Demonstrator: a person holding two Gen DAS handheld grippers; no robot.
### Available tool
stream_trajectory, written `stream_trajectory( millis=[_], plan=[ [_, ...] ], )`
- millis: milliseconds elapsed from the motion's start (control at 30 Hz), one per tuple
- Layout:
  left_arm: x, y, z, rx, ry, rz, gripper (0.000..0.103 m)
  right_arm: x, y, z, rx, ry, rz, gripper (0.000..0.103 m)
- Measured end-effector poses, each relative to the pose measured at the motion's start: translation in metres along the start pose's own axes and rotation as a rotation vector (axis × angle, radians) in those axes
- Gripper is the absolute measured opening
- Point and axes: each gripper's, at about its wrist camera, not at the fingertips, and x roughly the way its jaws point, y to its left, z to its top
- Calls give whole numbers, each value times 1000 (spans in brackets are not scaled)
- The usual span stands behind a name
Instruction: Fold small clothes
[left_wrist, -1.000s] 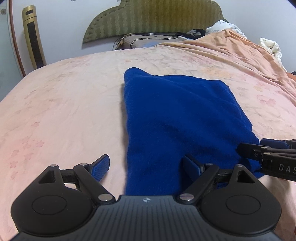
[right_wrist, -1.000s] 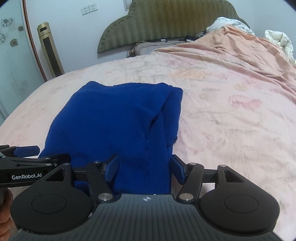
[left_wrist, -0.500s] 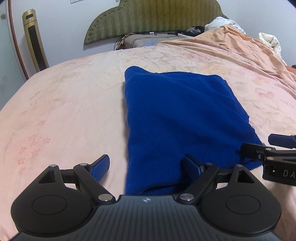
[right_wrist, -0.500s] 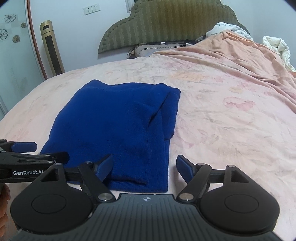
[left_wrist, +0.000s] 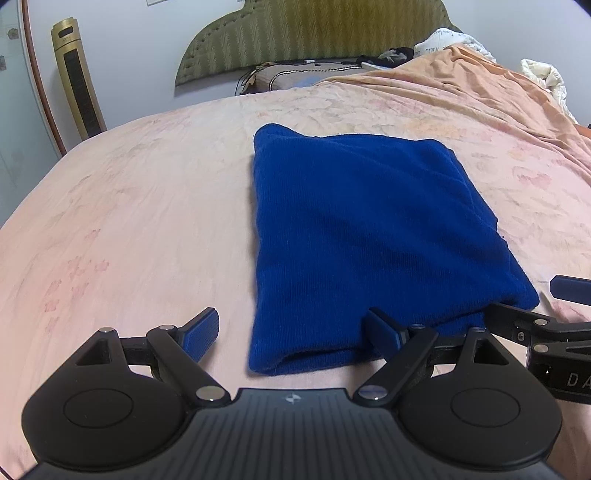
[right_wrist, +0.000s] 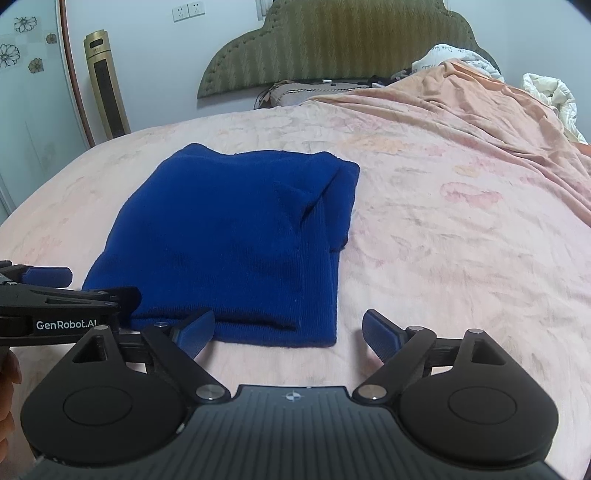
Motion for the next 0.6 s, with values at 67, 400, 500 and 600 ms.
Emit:
stream_trajectory(
  millis=[67,400,500,600],
  plan=[
    [0,0,0,-1,1,0,87,0,0,0,-1,1,1,91],
    [2,2,1,11,-11,-13,87,1,-2,0,4,1,20,92],
    [4,12,12,17,-44,-25,87,4,-11,11,19,-17,30,93],
    [19,36,32,-53,-39,-101,87,18,-30,28,88,-35,56,94]
  ],
)
